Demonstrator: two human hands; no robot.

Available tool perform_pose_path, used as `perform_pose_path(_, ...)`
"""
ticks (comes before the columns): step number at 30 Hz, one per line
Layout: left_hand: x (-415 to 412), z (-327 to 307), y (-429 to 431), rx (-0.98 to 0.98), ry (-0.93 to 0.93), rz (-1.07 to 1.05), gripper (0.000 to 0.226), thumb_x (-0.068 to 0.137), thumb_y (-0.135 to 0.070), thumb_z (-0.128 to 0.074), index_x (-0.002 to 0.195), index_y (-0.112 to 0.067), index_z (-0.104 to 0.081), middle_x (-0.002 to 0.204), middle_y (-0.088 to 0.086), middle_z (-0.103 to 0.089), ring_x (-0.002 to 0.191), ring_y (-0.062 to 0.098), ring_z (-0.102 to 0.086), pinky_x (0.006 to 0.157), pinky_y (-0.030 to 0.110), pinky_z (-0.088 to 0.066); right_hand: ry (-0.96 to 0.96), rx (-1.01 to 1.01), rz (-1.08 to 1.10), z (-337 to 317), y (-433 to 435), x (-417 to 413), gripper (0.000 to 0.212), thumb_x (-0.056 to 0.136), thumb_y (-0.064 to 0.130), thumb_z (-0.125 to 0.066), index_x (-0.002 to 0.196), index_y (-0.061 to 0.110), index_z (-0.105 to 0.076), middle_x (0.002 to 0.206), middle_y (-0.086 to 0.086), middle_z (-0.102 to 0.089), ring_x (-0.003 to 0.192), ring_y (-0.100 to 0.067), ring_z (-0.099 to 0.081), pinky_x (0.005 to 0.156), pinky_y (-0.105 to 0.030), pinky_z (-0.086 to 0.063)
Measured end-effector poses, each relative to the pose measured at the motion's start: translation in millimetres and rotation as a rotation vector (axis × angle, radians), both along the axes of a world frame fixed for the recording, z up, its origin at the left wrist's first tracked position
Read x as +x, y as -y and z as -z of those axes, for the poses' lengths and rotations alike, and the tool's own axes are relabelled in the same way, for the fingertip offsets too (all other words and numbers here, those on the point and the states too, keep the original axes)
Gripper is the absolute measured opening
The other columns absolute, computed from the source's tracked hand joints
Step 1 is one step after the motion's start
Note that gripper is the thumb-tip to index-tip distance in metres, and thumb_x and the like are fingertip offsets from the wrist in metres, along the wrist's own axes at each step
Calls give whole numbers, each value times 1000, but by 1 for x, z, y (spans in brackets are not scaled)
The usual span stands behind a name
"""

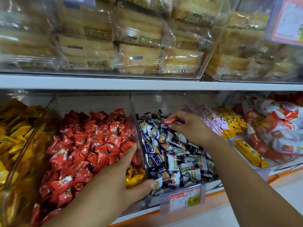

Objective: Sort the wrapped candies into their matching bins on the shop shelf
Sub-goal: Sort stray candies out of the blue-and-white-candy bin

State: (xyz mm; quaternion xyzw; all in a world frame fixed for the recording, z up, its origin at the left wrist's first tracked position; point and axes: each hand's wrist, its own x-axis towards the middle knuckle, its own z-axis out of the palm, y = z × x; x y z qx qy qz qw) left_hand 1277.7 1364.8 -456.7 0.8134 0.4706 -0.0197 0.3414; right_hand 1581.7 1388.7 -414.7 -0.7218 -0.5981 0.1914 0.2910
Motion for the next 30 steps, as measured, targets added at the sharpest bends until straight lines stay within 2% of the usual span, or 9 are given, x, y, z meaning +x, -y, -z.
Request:
perform_pose_path(3, 39, -28, 14, -7, 184, -39, 102, 53, -84, -42, 135, -64, 15, 149, -21, -33, 136, -2, -32, 90, 11, -26, -116, 65, -44, -15, 16, -7, 13, 89, 11, -67, 92, 23, -69, 80, 13, -68, 68, 0, -59, 61, -6, -40)
perform_pose_path(6, 41, -26, 13, 31, 219, -50, 102, 57, -83, -40, 140, -60, 15, 150, -23, -32, 135, -2, -33, 84, 10, -28, -187, 55, -32, -26, 30, -8, 16, 88, 15, -68, 89, 30, -70, 79, 15, -73, 77, -4, -68, 67, -11, -46)
perform_pose_path(10, 41, -28, 16, 42, 223, -23, 102, 59, -82, -38, 143, -57, 14, 151, -20, -33, 134, 2, -36, 85, 13, -31, -268, 35, -3, -32, 44, -10, 13, 91, 14, -65, 100, 21, -69, 85, 4, -75, 78, -8, -71, 63, -13, -50)
perform_pose_path(16, 41, -28, 17, 81, 247, -13, 104, 59, -83, -37, 146, -54, 11, 146, -18, -42, 127, 4, -44, 91, 19, -40, -160, 90, -1, -41, 44, -25, 7, 93, 21, -62, 94, 21, -69, 53, 5, -63, 44, 0, -52, 48, -9, -36)
perform_pose_path(20, 41, -22, 14, 62, 233, -21, 103, 66, -84, -45, 147, -53, 9, 135, -5, -55, 112, 11, -55, 100, 35, -46, -184, 138, -134, -40, 18, -70, 8, 90, 15, -65, 89, 23, -67, 77, -6, -71, 52, -5, -57, 53, -20, -43)
perform_pose_path(22, 40, -22, 12, 58, 248, -36, 99, 74, -77, -52, 148, -51, 8, 146, -12, -44, 125, 7, -48, 99, 25, -43, -195, 142, -250, -39, 8, -92, 19, 88, 17, -68, 98, 33, -65, 82, 1, -71, 63, -4, -61, 62, -20, -47)
perform_pose_path(24, 39, -23, 12, 52, 265, -45, 97, 77, -74, -54, 148, -50, 8, 150, -16, -38, 129, 5, -43, 97, 20, -40, -213, 93, -328, -43, 6, -96, 44, 86, 23, -72, 122, 44, -55, 103, 13, -68, 83, 0, -64, 78, -15, -50)
perform_pose_path(27, 38, -24, 12, 19, 265, -39, 104, 66, -81, -50, 143, -57, 15, 142, -12, -47, 123, 8, -50, 100, 29, -44, 18, -7, -254, -64, 18, -68, 56, 88, 33, -68, 135, 48, -42, 115, 32, -49, 102, 2, -55, 75, 3, -37)
perform_pose_path(30, 38, -25, 12, -6, 316, -57, 108, 57, -83, -47, 139, -61, 19, 150, -17, -37, 127, 2, -45, 97, 19, -41, 242, -297, -218, -65, 37, -28, 45, 89, 43, -64, 131, 47, -49, 126, 24, -46, 112, 1, -45, 86, -13, -32)
